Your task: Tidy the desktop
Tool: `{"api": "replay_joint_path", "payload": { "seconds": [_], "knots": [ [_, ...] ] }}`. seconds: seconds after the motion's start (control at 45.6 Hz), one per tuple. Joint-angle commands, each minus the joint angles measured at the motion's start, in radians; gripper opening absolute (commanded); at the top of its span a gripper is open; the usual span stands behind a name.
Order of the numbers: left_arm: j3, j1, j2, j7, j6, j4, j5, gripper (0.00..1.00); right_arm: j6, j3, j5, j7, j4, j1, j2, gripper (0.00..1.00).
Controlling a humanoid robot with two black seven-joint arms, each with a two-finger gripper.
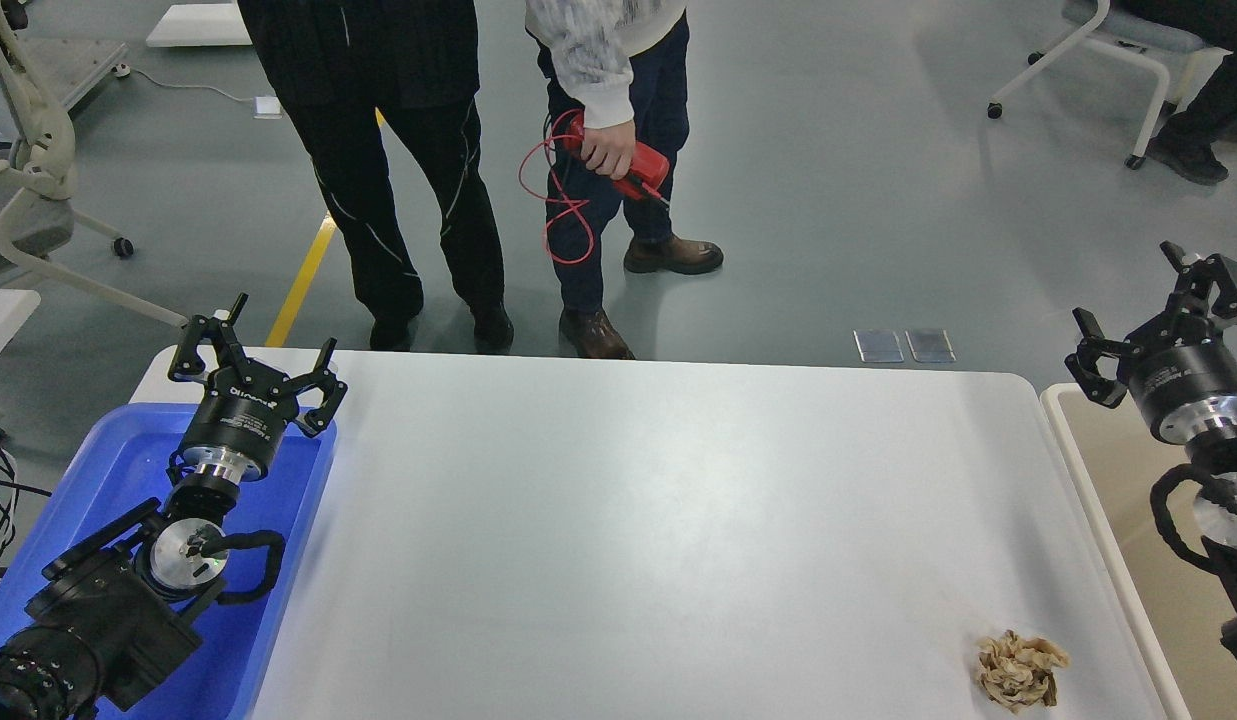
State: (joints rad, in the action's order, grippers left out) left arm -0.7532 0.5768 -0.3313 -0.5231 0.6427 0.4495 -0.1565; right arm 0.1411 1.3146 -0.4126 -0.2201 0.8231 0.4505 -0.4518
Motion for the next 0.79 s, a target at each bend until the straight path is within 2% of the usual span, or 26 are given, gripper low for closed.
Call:
{"api": "replay_joint_path", "payload": {
  "seconds": [0.0,0.548,0.68,0.768],
  "knots": [
    [0.0,0.002,0.0,0.0,0.0,0.0,0.0,1.0,0.0,-0.002,0.0,-0.001,-0.001,0.0,0.002,1.0],
    [0.0,0.0,0.0,0.0,0.0,0.0,0.0,1.0,0.005,-0.011,0.0,-0.001,-0.001,0.01,0.002,1.0],
    [0.0,0.0,0.0,0.0,0.0,0.0,0.0,1.0,0.005,-0.006,0.0,-0.011,-0.001,0.011,-0.002,1.0],
    [0.0,0.0,0.0,0.0,0.0,0.0,0.0,1.0,0.005,-0.005,0.0,-0.034,-0.001,0.01,-0.004,1.0]
  ]
}}
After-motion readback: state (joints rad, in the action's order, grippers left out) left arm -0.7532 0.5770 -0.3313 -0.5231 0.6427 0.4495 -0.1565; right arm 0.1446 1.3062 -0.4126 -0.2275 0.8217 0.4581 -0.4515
